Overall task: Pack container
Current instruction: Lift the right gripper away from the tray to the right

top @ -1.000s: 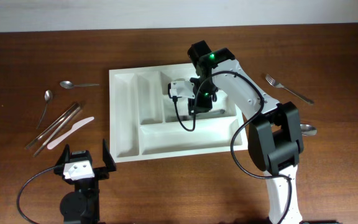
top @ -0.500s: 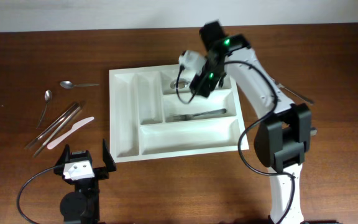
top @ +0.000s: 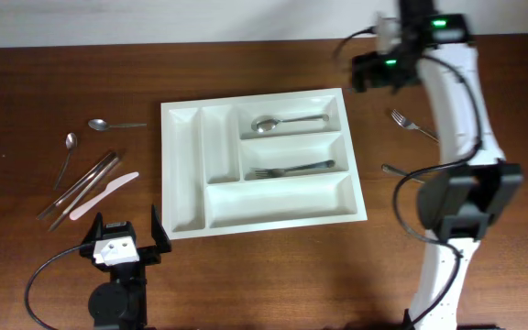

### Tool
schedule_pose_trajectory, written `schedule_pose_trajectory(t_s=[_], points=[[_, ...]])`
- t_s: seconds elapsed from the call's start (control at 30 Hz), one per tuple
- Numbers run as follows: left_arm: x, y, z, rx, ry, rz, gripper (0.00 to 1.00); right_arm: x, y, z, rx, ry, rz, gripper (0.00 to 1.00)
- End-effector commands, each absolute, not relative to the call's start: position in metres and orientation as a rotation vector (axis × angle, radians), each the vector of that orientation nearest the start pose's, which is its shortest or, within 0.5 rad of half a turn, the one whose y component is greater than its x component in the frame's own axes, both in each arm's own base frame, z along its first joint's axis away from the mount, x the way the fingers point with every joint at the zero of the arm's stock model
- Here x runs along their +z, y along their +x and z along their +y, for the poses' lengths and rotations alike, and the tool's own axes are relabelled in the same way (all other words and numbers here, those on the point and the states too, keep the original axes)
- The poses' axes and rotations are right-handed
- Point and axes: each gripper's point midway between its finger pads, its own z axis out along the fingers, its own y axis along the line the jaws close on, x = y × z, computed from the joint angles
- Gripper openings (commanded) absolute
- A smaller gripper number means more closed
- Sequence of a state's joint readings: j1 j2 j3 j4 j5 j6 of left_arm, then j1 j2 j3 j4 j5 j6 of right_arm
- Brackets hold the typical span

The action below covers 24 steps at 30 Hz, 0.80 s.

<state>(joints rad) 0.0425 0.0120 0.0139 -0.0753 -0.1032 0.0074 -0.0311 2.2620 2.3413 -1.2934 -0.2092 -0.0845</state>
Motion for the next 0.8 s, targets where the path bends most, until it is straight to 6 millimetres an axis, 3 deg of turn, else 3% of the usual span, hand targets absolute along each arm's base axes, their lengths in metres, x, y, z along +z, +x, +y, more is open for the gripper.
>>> schedule_pose_trajectory(t_s=[0.0,0.1,0.2,0.33,0.4,0.53,0.63,0.77], points=[[0.158,0.244,0.028,0.128,-0.095,1.641,0.99,0.181,0.511,0.017,0.544,0.014,2.720,0.99],[0.158,0.244,0.028,0.128,-0.095,1.641,0.99,0.181,0.512,-0.008,0.527,0.104,2.715,0.88],[0.158,0.244,0.028,0.128,-0.095,1.641,0.99,0.168,0.509,-0.044,0.408,0.469,2.744,0.75],[0.158,0.244,0.028,0.128,-0.095,1.641,0.99,0.151,0.501,-0.074,0.249,0.906,2.712,0.74],[0.158,0.244,0.028,0.128,-0.095,1.641,0.99,0.142,0.500,-0.078,0.211,1.040,2.676,0.74],[0.158,0.244,0.028,0.128,-0.095,1.641,0.99,0.121,0.507,-0.077,0.179,1.171,2.617,0.75],[0.158,0.244,0.028,0.128,-0.095,1.641,0.99,0.101,0.495,-0.087,0.082,1.315,2.595,0.74],[0.158,0.244,0.028,0.128,-0.095,1.641,0.99,0.075,0.490,-0.092,0.022,1.233,2.651,0.75]])
